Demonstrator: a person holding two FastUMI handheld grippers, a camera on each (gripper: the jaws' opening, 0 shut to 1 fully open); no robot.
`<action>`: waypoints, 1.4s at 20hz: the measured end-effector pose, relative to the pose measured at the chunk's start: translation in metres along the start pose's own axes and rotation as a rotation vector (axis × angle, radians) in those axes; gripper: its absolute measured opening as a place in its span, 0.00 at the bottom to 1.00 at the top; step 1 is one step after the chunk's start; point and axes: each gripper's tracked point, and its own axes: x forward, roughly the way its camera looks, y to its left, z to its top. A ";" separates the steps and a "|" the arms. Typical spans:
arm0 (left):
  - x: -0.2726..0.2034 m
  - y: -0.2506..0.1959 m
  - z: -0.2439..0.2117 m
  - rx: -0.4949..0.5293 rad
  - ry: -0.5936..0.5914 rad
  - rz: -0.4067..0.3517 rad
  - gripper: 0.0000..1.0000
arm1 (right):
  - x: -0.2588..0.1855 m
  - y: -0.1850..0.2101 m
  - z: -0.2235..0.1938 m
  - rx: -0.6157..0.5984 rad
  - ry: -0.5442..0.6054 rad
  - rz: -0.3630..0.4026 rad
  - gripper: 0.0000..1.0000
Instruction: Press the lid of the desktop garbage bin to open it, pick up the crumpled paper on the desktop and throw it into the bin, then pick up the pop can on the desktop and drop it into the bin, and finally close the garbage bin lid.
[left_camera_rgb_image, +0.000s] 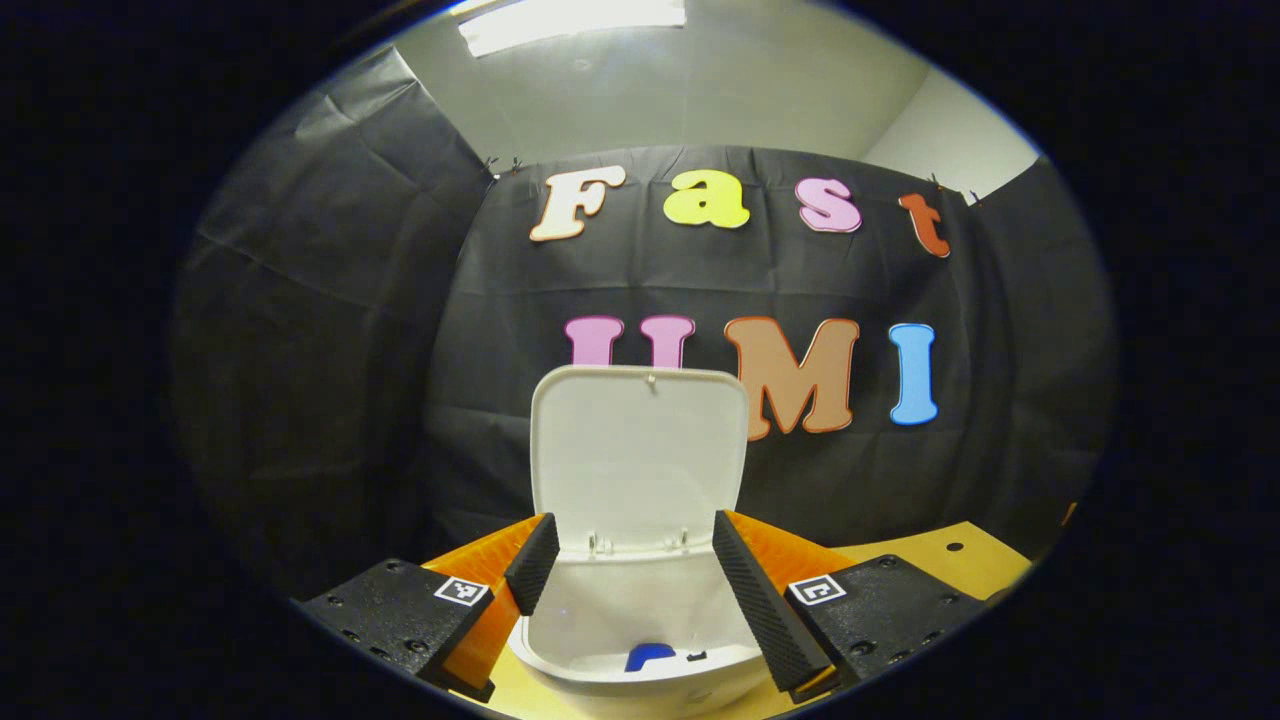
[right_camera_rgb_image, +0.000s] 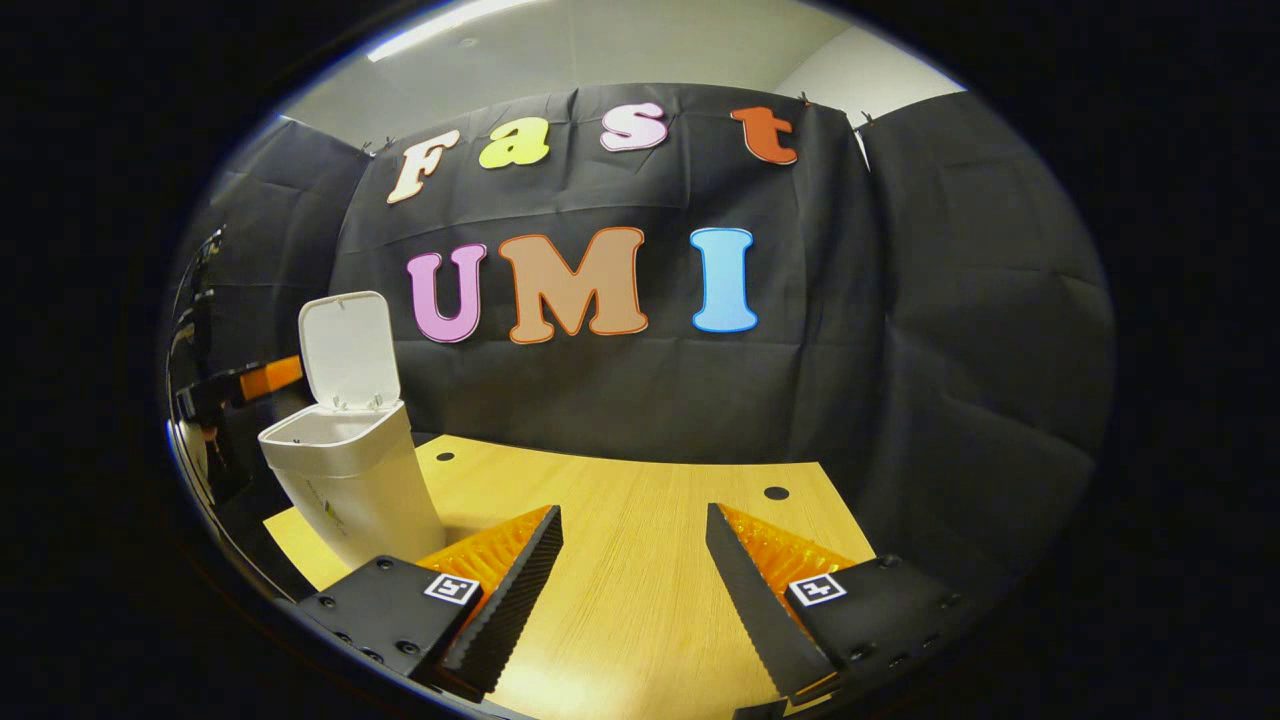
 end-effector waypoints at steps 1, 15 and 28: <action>0.007 0.003 0.013 0.010 -0.013 -0.002 0.92 | 0.001 0.001 -0.002 -0.003 0.003 0.001 0.96; 0.160 0.006 0.080 0.045 0.048 -0.009 0.92 | 0.000 0.017 -0.032 0.030 0.060 -0.011 0.96; 0.115 -0.005 0.054 0.024 0.106 -0.013 0.93 | -0.011 -0.010 -0.032 0.056 0.066 -0.039 0.96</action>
